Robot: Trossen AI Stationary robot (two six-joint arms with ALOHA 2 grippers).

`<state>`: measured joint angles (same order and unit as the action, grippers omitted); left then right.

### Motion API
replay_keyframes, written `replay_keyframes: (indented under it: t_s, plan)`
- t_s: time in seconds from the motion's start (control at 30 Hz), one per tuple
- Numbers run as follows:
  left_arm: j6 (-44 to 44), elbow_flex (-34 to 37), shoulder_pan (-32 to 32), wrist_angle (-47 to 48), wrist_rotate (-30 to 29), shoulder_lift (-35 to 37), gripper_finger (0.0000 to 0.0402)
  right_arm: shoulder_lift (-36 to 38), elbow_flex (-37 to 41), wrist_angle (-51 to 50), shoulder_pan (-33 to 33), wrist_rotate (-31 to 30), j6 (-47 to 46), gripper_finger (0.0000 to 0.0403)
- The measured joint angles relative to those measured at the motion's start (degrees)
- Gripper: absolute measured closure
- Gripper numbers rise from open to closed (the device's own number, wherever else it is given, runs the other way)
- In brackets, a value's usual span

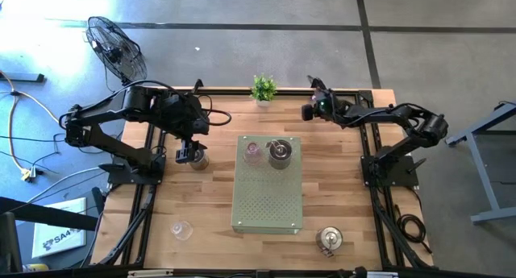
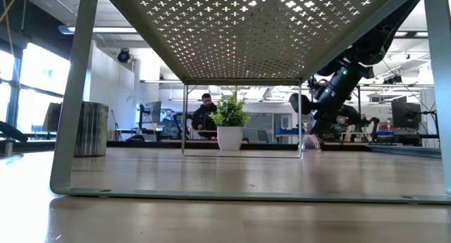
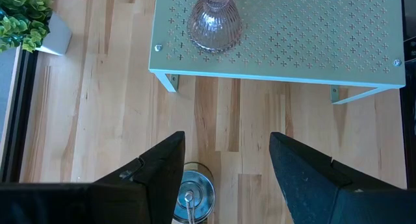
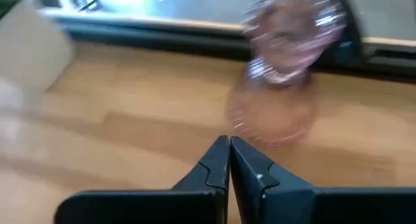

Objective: Pick & Place candle stick holders
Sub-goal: Put the pink transparent candle holder on the shelf

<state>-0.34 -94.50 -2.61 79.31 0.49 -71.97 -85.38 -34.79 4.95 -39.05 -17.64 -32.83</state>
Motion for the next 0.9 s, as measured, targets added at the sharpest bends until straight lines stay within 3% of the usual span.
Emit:
replay_keyframes:
  t_s: [0.23,0.37,0.5,0.73,0.9]
  plan:
    - [0.0,0.0,0.02,0.0,-0.02,-0.01,0.0181,2.49,0.02,-4.35,6.19,-5.45,-3.26,0.0396]
    - [0.0,0.0,0.0,0.0,0.0,-0.01,0.0181,7.03,0.02,-7.81,9.98,-9.6,-5.76,0.0401]
    - [0.01,-0.01,0.01,0.0,0.0,-0.01,0.0181,13.37,0.02,-9.25,13.44,-11.98,-2.05,0.0394]
    - [0.01,0.0,0.02,0.0,0.0,0.01,0.0181,23.86,0.02,-10.61,13.95,-10.11,2.26,0.0317]
    - [0.02,0.0,0.0,0.0,0.0,0.01,0.0181,26.01,0.02,-11.5,13.95,-8.99,3.2,0.024]
